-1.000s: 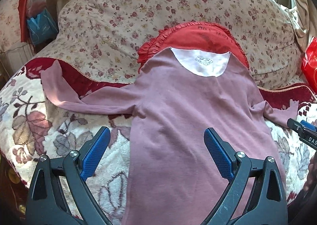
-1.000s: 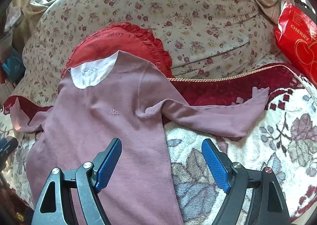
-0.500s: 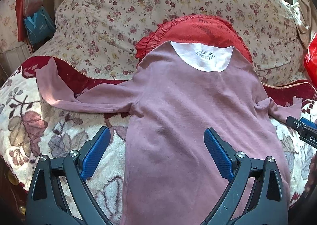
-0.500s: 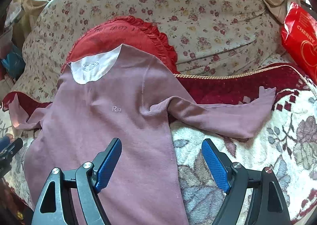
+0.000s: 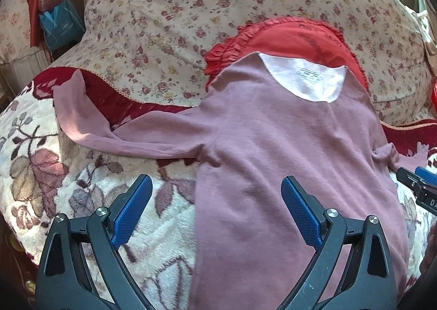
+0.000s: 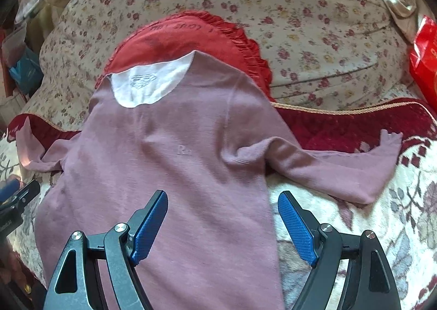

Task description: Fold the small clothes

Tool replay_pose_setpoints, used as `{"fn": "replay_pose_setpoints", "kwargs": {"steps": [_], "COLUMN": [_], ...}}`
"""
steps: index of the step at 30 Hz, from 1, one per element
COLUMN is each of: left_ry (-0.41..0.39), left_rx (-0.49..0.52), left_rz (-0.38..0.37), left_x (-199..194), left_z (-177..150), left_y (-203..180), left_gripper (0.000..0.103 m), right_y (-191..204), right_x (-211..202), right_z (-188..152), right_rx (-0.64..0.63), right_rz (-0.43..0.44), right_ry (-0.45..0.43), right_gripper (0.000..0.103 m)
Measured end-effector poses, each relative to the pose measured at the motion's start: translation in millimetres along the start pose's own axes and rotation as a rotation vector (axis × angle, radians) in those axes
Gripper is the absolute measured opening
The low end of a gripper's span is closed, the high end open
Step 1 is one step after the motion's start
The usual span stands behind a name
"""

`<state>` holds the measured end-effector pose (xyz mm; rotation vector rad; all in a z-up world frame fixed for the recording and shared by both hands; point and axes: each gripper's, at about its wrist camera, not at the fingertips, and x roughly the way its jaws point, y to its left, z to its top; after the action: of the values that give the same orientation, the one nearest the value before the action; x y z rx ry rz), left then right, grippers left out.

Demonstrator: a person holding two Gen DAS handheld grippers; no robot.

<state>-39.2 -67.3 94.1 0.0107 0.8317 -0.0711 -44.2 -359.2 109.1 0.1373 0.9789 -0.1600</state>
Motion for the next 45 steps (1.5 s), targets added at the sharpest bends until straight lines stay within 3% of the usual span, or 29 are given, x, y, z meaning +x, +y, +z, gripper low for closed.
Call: {"fn": "replay_pose_setpoints", "kwargs": {"steps": [17,30,45], "left_ry": [0.003,0.0,0.008], "left_rx": [-0.023,0.004,-0.037], "left_rz": [0.037,0.002,-0.001], "left_x": [13.5,13.4,19.7], "left_z": [8.1,11.3,15.9], "left_y": [21.7,-0.9,15.8], "left_gripper": [0.096,0.096,0.096], "right_y": [53.6,41.4,41.0], "right_x": [28.7,27.6,34.2], "right_z": [15.6,14.9,14.8], "right_rx": [-0.064,-0.036,-0.032], "right_rz": [0.051,0.034,0.033], "right_ry": [0.017,0.021,0.028], "right_gripper": [0.082,0.082,0.082]}}
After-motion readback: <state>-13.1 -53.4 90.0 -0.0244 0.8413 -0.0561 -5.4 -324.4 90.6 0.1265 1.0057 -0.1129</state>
